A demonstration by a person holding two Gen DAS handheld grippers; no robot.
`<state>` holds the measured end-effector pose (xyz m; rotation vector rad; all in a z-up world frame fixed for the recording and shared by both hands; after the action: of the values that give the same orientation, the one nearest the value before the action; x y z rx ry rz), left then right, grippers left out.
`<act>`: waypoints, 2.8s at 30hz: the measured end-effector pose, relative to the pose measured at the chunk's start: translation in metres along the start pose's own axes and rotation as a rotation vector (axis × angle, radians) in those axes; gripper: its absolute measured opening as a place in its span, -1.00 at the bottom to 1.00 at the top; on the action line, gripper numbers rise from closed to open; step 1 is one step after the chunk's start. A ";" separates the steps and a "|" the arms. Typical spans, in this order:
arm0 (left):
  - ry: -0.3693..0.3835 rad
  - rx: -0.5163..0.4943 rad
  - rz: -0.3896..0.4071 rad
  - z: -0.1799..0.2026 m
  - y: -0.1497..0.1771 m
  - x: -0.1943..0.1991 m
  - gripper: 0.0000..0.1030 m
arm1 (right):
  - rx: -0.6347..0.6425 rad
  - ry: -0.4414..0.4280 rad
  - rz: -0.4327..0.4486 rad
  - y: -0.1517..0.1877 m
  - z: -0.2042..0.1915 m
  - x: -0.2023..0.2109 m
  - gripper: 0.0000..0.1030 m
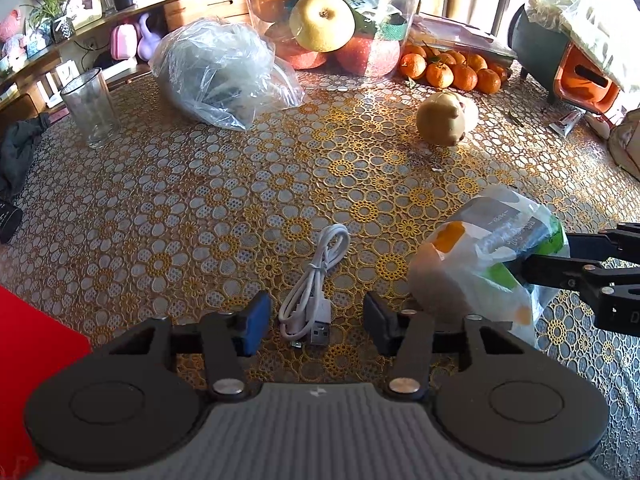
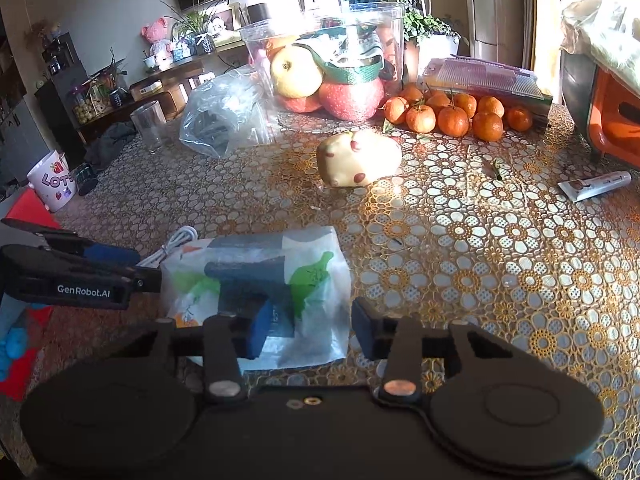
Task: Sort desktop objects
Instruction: 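Grasp the white USB cable with the left tool while the right tool grasps the white bag, then carry the white cable and the white bag over the red box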
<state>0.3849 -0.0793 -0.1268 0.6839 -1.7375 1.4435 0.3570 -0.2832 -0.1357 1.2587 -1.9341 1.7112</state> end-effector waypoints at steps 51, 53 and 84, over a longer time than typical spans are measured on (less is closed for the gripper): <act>0.032 0.121 0.158 0.000 0.065 0.164 -0.68 | 0.005 0.010 0.104 0.021 -0.069 0.128 -0.77; 0.022 0.134 0.172 -0.004 0.070 0.177 -0.68 | 0.015 0.001 0.108 0.021 -0.078 0.134 -0.77; -0.047 0.258 0.293 -0.112 0.120 0.277 -0.69 | 0.235 -0.083 0.090 -0.004 -0.222 0.134 -0.77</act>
<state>0.1570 0.0736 0.0409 0.6173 -1.7590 1.8899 0.2073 -0.1387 0.0185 1.3600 -1.9058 2.0107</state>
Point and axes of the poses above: each gripper's, at about its wrist camera, not at the fingertips, and x roughly against the way its jaws point, z to its right, y to its underside, the point moved 2 cm from there along -x, roughly the way its jaws point, and after that the axes turned 5 degrees about -y, right-handed, at the moved point
